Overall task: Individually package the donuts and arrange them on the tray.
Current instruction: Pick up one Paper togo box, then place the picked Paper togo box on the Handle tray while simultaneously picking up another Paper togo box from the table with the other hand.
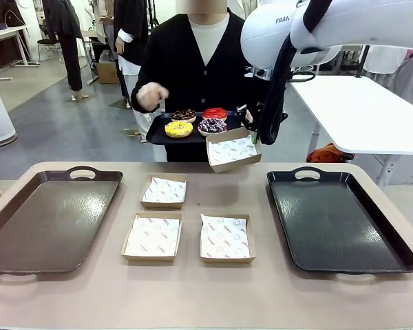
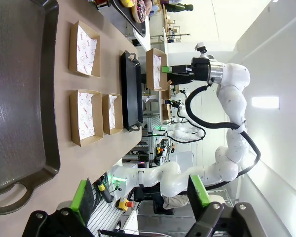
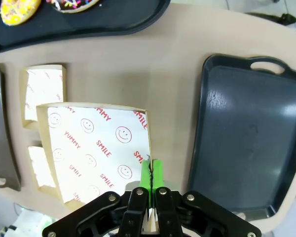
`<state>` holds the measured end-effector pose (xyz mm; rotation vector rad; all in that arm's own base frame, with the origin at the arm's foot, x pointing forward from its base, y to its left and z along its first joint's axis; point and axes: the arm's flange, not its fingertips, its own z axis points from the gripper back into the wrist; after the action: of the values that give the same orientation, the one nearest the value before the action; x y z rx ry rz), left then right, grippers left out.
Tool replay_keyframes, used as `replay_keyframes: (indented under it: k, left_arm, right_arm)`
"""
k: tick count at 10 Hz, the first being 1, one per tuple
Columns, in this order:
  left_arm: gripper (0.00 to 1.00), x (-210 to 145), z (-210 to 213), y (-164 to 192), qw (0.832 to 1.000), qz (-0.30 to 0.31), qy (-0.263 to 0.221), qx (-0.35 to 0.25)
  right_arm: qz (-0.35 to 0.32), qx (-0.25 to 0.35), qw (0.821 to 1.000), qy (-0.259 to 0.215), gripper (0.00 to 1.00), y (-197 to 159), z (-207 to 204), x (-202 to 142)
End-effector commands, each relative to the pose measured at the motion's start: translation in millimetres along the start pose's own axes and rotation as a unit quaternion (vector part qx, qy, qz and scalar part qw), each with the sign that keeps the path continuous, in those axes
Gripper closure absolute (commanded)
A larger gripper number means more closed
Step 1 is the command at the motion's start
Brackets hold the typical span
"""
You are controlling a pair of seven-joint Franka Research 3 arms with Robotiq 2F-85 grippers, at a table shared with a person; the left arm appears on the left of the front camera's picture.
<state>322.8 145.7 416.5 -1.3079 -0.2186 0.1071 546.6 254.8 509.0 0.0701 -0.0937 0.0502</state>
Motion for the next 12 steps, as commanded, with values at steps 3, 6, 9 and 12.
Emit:
replay_keyframes:
  k: [3,6,9,12]
  left_arm:
    - [0.00,0.1,0.6,-1.8,1.000,-0.002,-0.003,-0.008]
    - [0.00,0.1,0.6,-1.8,1.000,-0.002,-0.003,-0.008]
    - [0.00,0.1,0.6,-1.8,1.000,-0.002,-0.003,-0.008]
    - [0.00,0.1,0.6,-1.8,1.000,-0.002,-0.003,-0.008]
  right_arm:
    - [0.008,-0.001,1.000,-0.010,1.00,3.1,7.1,-7.3]
    - [0.008,-0.001,1.000,-0.010,1.00,3.1,7.1,-7.3]
    - [0.008,-0.001,1.000,-0.010,1.00,3.1,7.1,-7.3]
    - [0.008,-0.001,1.000,-0.010,1.00,3.1,7.1,-7.3]
